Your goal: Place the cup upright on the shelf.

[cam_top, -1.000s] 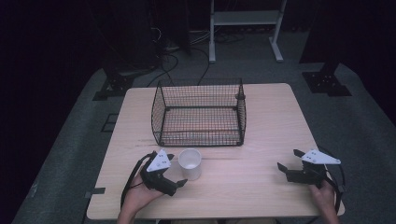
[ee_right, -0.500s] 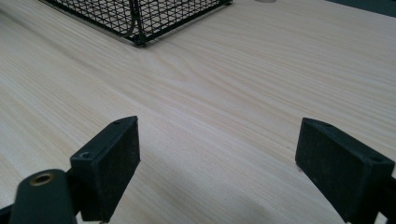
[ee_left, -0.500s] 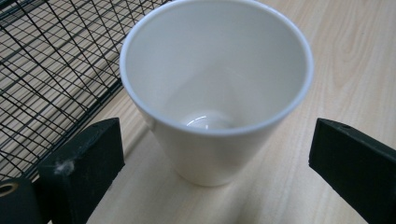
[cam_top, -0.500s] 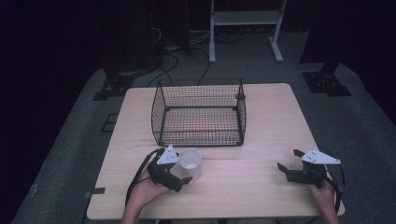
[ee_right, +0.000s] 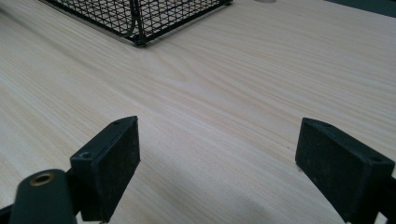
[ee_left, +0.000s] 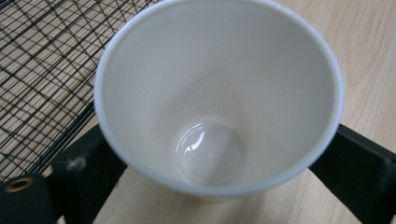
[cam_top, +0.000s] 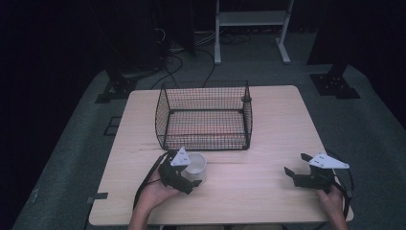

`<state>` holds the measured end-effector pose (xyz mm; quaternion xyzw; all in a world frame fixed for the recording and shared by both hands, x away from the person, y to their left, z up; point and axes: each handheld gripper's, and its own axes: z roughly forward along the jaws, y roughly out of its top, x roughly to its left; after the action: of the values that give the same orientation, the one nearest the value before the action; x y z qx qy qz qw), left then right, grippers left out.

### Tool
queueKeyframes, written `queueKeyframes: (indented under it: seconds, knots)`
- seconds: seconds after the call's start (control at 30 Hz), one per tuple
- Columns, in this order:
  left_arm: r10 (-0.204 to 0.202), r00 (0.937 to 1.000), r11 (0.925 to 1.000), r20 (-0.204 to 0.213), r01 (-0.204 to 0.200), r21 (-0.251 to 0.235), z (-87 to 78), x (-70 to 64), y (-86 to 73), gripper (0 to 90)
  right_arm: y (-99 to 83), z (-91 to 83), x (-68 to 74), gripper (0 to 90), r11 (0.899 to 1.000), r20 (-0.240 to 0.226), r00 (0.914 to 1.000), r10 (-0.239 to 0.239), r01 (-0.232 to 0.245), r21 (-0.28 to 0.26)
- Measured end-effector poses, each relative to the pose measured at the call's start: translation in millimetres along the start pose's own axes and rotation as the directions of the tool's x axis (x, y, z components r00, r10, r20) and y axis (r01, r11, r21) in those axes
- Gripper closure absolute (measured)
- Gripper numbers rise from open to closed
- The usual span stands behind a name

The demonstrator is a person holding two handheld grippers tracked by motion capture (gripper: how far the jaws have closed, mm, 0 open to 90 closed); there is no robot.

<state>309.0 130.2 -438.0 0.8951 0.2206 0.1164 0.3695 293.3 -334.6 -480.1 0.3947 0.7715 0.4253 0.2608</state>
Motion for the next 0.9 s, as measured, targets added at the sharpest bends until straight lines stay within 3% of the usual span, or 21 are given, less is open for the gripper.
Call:
queueKeyframes:
  seconds: [0.2,0.3,0.57,0.9]
  knots:
    - [-0.001,0.9999,0.9999,0.015,0.001,0.01,4.5,2.0,2.9,11.7,0.0,-0.1,0.1,13.1,1.0,-0.001,1.0,0.0,0.0,-0.001]
    - [0.013,0.9998,0.9999,0.017,-0.013,-0.006,4.2,1.6,2.5,20.6,0.0,-0.1,0.2,13.1,1.0,-0.001,1.0,-0.001,0.001,-0.001]
    - [0.017,0.9998,0.9998,0.01,-0.017,0.005,4.7,0.1,6.5,21.4,0.0,-0.1,0.0,13.1,1.0,-0.001,1.0,0.0,0.0,-0.002]
    - [0.0,0.9997,0.9985,0.024,0.001,-0.055,-5.0,4.8,16.2,21.5,-0.1,-0.2,0.1,13.1,1.0,0.0,1.0,0.0,0.0,-0.003]
